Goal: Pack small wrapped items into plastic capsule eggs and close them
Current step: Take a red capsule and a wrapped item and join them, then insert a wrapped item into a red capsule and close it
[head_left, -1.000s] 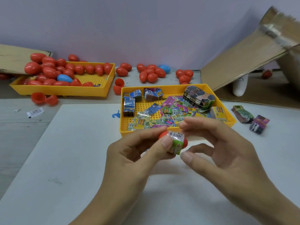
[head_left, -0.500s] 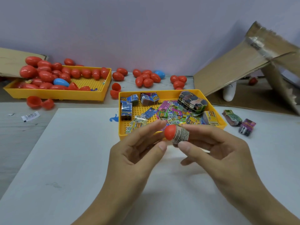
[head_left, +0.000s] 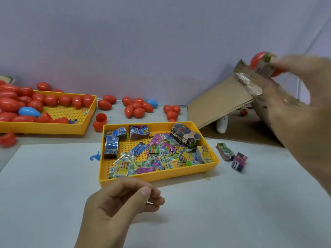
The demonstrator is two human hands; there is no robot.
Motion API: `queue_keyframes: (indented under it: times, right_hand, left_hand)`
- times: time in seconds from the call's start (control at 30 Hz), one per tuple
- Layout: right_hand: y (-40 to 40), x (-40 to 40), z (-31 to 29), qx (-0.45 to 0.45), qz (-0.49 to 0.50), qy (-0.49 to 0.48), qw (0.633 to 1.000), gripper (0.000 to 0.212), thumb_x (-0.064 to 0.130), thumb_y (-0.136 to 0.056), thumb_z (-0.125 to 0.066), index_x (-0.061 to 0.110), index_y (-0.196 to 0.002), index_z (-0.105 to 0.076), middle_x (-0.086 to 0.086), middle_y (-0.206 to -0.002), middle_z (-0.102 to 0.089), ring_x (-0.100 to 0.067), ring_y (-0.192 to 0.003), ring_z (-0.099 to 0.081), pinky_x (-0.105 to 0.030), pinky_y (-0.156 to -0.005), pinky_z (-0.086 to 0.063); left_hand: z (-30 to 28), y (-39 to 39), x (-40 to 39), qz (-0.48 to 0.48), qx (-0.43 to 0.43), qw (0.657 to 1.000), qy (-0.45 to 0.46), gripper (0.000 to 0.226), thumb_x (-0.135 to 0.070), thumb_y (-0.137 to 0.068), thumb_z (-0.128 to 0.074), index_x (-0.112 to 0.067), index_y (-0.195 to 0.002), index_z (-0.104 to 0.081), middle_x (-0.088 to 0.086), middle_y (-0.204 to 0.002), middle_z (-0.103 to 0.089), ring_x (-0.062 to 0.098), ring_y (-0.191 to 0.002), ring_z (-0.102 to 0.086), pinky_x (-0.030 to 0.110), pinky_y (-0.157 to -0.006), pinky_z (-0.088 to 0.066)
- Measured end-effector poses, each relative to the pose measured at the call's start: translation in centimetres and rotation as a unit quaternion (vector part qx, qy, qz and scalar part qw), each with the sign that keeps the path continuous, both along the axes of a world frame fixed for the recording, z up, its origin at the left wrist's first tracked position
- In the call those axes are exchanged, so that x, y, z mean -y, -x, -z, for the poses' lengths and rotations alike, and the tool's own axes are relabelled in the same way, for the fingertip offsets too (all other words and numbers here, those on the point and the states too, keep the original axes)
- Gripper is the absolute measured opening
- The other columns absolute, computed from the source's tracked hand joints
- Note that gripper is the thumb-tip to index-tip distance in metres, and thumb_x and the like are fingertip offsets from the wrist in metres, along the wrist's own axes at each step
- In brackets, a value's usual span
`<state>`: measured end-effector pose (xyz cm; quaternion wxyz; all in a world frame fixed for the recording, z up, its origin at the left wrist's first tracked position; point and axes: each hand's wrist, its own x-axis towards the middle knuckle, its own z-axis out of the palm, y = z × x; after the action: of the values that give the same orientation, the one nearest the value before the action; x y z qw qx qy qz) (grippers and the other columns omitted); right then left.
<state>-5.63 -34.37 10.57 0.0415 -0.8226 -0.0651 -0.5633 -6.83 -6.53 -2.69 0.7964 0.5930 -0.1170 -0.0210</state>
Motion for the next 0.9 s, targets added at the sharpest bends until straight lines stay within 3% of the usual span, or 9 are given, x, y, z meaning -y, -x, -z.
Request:
queue_keyframes:
  times: [0.1,0.17,0.3,0.33,0.43,0.5,0.57,0.7,0.9]
  right_hand:
    - [-1.8,3.5,-1.6,-0.105,0.145,-0.083,0.980,0.029,0.023,-0.095,-0.062,0.013,-0.121,-0.069,-0.005,-0.134,-0.056,-0.027,-0.130,-0.045,-0.031,-0.112,-0.031]
    - [-1.6,3.7,-1.1,-0.142,0.156,-0.153,0.965,0.027,0.023,-0.092,-0.065,0.016,-0.117,-0.072,-0.009,-0.137,-0.052,-0.029,-0.132,-0.042,-0.035,-0.112,-0.031]
    - [1.2,-2.1,3.4,-0.120,-0.067,-0.246,0.960,0.013,0.015,-0.088,-0.066,0.023,-0.094,-0.075,0.002,-0.091,-0.069,-0.009,-0.078,-0.061,-0.013,-0.067,-0.044]
    - [2.0,-4.1,4.9,-0.172,-0.156,-0.342,0.911,0.015,0.014,-0.084,-0.066,0.023,-0.088,-0.076,0.006,-0.077,-0.068,-0.006,-0.061,-0.058,-0.012,-0.057,-0.042]
    - [3.5,-9.8,8.8,-0.322,-0.311,-0.581,0.680,0.015,0.016,-0.077,-0.065,0.016,-0.085,-0.078,-0.001,-0.058,-0.063,-0.009,-0.039,-0.044,-0.013,-0.041,-0.035]
    - [3.9,-12.0,10.5,-0.367,-0.346,-0.613,0.608,0.015,0.018,-0.077,-0.065,0.016,-0.085,-0.077,-0.004,-0.054,-0.060,-0.010,-0.036,-0.041,-0.015,-0.039,-0.033]
    - [3.8,-12.8,11.3,-0.370,-0.364,-0.614,0.595,0.014,0.019,-0.076,-0.066,0.014,-0.083,-0.077,-0.004,-0.052,-0.058,-0.008,-0.037,-0.042,-0.015,-0.039,-0.034]
    - [3.2,-12.4,12.1,-0.361,-0.374,-0.624,0.584,0.014,0.019,-0.073,-0.069,0.010,-0.081,-0.076,-0.006,-0.051,-0.052,-0.010,-0.039,-0.035,-0.015,-0.037,-0.029]
    - [2.6,-12.5,12.5,-0.361,-0.392,-0.600,0.597,0.029,0.029,-0.057,-0.081,0.010,-0.079,-0.078,-0.011,-0.046,-0.050,-0.012,-0.037,-0.035,-0.011,-0.037,-0.027]
  left_hand:
    - [-0.1,0.0,0.1,-0.007,-0.010,1.000,0.002,0.008,-0.004,-0.059,-0.077,-0.003,-0.067,-0.074,0.025,-0.067,-0.069,0.041,-0.063,-0.071,0.035,-0.051,-0.059]
    - [0.0,-0.1,0.1,-0.009,-0.017,1.000,-0.005,0.009,-0.007,-0.063,-0.067,-0.002,-0.066,-0.074,0.025,-0.066,-0.069,0.042,-0.063,-0.071,0.035,-0.051,-0.059]
    - [0.1,-0.2,0.1,-0.009,-0.028,0.999,-0.017,0.012,-0.005,-0.064,-0.063,0.001,-0.067,-0.073,0.027,-0.066,-0.068,0.044,-0.062,-0.070,0.036,-0.050,-0.059]
    - [0.1,-0.2,0.1,-0.013,-0.026,0.999,-0.018,0.012,-0.005,-0.064,-0.063,0.001,-0.067,-0.073,0.027,-0.066,-0.068,0.044,-0.061,-0.070,0.037,-0.050,-0.059]
    - [0.1,-0.1,0.1,-0.020,-0.014,1.000,-0.014,0.012,-0.007,-0.063,-0.063,0.001,-0.064,-0.072,0.027,-0.065,-0.068,0.043,-0.059,-0.070,0.037,-0.049,-0.058]
    - [-0.1,-0.1,0.1,-0.018,-0.012,1.000,-0.013,0.009,-0.007,-0.059,-0.072,0.000,-0.064,-0.072,0.027,-0.064,-0.067,0.043,-0.057,-0.069,0.035,-0.047,-0.057]
    - [0.1,-0.1,0.0,-0.011,-0.007,1.000,-0.017,0.013,0.001,-0.055,-0.080,-0.002,-0.064,-0.072,0.025,-0.064,-0.067,0.041,-0.055,-0.068,0.034,-0.048,-0.056]
    - [-0.2,0.1,-0.2,-0.011,0.014,0.999,-0.029,0.024,-0.031,-0.064,-0.072,-0.007,-0.069,-0.071,0.017,-0.064,-0.067,0.031,-0.051,-0.065,0.032,-0.048,-0.052]
    - [-3.9,-4.3,-3.3,-0.148,0.162,0.971,-0.101,0.011,-0.022,-0.086,-0.067,-0.019,-0.076,-0.068,0.002,-0.049,-0.057,0.016,-0.040,-0.054,0.023,-0.042,-0.044]
